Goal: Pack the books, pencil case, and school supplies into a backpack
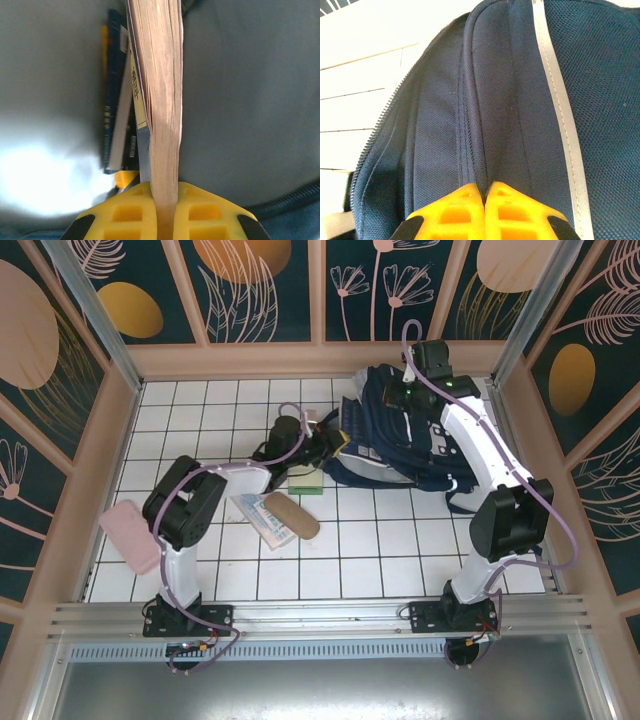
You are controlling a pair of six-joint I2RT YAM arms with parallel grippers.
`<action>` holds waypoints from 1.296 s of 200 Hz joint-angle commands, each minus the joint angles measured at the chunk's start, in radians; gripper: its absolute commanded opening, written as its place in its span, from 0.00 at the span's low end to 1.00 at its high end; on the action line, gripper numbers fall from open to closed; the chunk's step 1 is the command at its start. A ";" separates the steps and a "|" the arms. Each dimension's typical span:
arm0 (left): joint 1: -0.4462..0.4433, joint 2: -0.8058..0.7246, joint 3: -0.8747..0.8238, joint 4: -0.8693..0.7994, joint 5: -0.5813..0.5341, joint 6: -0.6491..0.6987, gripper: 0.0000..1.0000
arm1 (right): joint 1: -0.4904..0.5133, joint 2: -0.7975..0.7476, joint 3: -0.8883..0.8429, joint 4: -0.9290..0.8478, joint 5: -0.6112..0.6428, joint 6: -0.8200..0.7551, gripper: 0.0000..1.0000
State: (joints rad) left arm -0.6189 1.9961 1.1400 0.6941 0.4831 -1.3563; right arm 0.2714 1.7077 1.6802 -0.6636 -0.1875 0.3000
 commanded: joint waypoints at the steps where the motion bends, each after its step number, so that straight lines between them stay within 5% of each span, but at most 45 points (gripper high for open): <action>1: -0.045 0.064 0.105 0.094 -0.038 -0.031 0.00 | 0.002 -0.073 0.034 0.093 -0.103 0.039 0.00; 42: -0.131 0.222 0.288 0.035 -0.055 -0.028 0.00 | 0.001 -0.094 -0.001 0.121 -0.135 0.060 0.00; 84: -0.185 0.371 0.555 -0.244 -0.058 0.086 0.00 | 0.000 -0.113 -0.027 0.135 -0.143 0.071 0.00; 99: -0.195 0.387 0.612 -0.346 -0.074 0.136 0.17 | -0.003 -0.121 -0.041 0.138 -0.135 0.069 0.00; 112: -0.198 0.384 0.632 -0.400 -0.071 0.163 0.48 | -0.009 -0.127 -0.052 0.140 -0.134 0.070 0.00; 137: -0.199 0.323 0.596 -0.446 -0.099 0.220 0.66 | -0.019 -0.135 -0.076 0.144 -0.139 0.068 0.00; 201: -0.194 0.196 0.622 -0.698 -0.198 0.374 0.87 | -0.050 -0.135 -0.129 0.154 -0.142 0.053 0.00; 259: -0.145 0.030 0.429 -0.724 -0.218 0.382 0.88 | -0.057 -0.128 -0.176 0.163 -0.138 0.034 0.00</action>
State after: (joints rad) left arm -0.7921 2.1628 1.6611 -0.0265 0.2707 -1.0027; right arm 0.2241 1.6257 1.5249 -0.5533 -0.3130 0.3470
